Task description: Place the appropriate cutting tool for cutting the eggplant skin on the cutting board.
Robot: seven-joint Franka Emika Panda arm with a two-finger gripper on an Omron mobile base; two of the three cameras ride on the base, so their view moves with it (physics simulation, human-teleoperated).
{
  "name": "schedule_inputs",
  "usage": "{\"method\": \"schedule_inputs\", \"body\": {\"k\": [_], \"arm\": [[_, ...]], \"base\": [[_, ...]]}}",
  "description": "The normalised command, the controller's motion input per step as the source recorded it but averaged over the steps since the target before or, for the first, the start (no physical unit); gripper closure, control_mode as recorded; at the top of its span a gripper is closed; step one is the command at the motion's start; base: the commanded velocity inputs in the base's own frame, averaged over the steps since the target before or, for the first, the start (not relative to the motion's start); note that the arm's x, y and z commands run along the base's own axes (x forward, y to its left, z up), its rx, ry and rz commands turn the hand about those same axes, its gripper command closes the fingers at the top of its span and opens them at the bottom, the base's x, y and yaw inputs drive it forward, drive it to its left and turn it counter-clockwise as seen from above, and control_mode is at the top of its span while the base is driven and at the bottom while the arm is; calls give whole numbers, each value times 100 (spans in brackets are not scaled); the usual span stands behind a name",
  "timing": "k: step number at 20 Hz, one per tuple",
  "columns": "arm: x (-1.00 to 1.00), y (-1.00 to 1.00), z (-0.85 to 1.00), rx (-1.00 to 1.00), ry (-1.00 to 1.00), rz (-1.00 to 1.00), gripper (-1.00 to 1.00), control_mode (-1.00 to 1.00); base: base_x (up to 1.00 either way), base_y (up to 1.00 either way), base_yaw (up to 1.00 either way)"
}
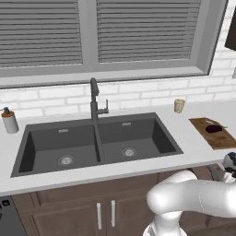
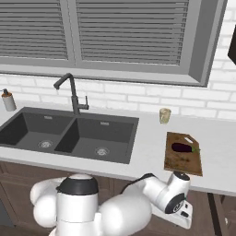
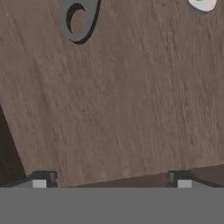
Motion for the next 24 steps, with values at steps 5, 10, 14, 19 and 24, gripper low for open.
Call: {"method": "schedule_inputs", "body": {"k": [5, 10, 14, 19, 24], "arm": [[-14, 0, -22, 1, 6, 18, -100, -100], [-56, 11, -2, 0, 13, 11, -100, -100], [-76, 10, 0, 0, 17, 6, -100, -100], [-93, 1, 10, 0, 11, 1, -100, -100], [-79, 0, 51, 0, 1, 0, -100, -100]], "base": [[0, 0, 0], [0, 0, 0], [0, 0, 0], [0, 0, 0], [0, 0, 0]]}}
